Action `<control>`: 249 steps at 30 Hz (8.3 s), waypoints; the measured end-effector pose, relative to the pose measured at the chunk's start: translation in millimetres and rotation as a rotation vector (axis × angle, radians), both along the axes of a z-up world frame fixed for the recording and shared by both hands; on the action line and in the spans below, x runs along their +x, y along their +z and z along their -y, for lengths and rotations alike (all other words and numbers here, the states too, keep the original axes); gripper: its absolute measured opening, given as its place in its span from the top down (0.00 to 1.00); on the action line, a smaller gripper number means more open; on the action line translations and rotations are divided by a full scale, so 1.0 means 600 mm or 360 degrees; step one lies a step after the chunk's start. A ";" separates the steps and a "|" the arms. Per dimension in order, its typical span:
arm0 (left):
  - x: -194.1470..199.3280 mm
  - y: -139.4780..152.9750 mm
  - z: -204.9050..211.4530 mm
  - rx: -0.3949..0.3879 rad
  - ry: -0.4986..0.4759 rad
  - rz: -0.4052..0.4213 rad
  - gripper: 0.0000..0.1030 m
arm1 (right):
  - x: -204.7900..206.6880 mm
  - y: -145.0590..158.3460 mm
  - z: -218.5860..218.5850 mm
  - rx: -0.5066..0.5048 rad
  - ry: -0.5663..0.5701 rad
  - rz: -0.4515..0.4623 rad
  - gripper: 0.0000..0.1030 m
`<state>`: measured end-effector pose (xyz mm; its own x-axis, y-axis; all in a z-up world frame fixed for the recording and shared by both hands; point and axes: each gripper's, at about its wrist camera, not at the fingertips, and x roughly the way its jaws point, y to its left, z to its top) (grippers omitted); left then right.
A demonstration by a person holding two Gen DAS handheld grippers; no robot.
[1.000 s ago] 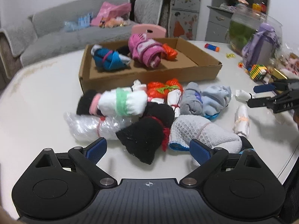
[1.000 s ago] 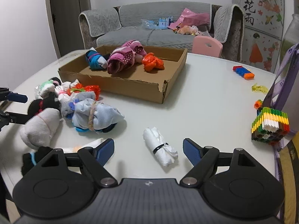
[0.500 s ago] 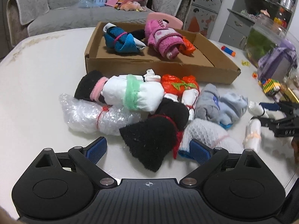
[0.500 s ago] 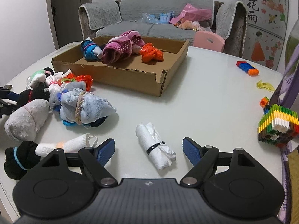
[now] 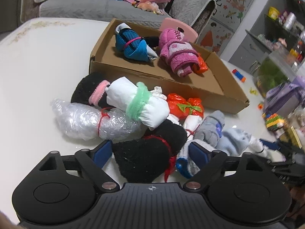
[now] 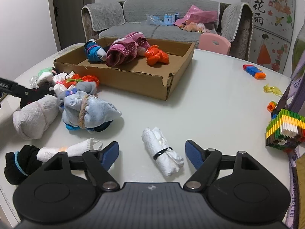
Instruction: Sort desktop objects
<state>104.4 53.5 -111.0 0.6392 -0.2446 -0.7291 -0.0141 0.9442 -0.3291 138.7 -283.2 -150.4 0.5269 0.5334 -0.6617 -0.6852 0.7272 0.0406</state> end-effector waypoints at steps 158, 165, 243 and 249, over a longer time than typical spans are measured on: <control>0.337 0.059 0.087 0.0399 -0.0061 0.0257 0.38 | 0.313 0.074 -0.229 -0.0096 -0.0097 -0.0088 0.79; 0.331 0.051 0.119 0.0332 -0.0130 0.0267 0.38 | 0.318 0.066 -0.222 -0.0108 -0.0116 -0.0097 0.79; -0.031 -0.024 0.126 0.0386 -0.0227 0.0107 0.09 | -0.105 0.002 -0.074 0.0046 0.0340 0.0034 0.21; -0.035 -0.026 0.140 0.0485 -0.0249 0.0161 0.26 | -0.102 0.002 -0.077 0.0037 0.0328 0.0050 0.31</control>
